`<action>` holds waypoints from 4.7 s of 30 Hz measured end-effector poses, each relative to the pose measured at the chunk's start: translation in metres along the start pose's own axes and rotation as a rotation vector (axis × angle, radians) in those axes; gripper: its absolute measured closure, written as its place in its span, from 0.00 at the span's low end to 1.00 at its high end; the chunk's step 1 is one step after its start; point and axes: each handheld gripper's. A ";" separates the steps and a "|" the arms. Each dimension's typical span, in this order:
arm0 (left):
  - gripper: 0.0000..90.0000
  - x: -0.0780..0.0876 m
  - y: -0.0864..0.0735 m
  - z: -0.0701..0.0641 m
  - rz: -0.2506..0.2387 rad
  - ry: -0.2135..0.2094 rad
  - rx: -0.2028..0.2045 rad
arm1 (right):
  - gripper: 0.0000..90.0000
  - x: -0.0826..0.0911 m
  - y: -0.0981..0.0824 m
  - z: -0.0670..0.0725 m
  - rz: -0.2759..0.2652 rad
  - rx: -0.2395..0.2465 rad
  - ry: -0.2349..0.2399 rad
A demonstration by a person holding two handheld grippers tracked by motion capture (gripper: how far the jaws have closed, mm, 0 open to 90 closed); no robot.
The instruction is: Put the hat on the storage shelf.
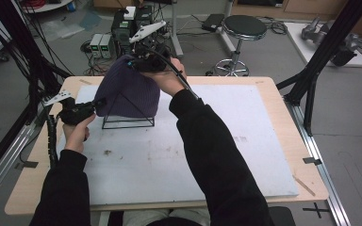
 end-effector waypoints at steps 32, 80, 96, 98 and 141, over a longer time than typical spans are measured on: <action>0.48 0.014 -0.009 0.005 0.056 0.031 0.037 | 0.24 -0.013 -0.028 -0.011 -0.020 -0.158 0.003; 0.19 0.053 0.000 -0.051 -0.148 0.268 -0.090 | 0.13 0.183 -0.219 -0.069 -0.382 -0.411 -0.410; 0.19 0.065 -0.008 -0.062 -0.169 0.358 -0.116 | 0.13 0.207 -0.265 -0.065 -0.435 -0.467 -0.505; 0.19 0.066 -0.011 -0.062 -0.163 0.347 -0.114 | 0.13 0.208 -0.271 -0.065 -0.435 -0.470 -0.516; 0.19 0.093 -0.057 -0.077 -0.155 0.445 -0.106 | 0.13 0.203 -0.356 -0.043 -0.454 -0.498 -0.651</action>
Point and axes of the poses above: each handheld gripper's, and its own axes: x roughly backward along the jaws, y roughly out of its top, z roughly to its left, and after that the axes turned 11 degrees about -x, right-handed
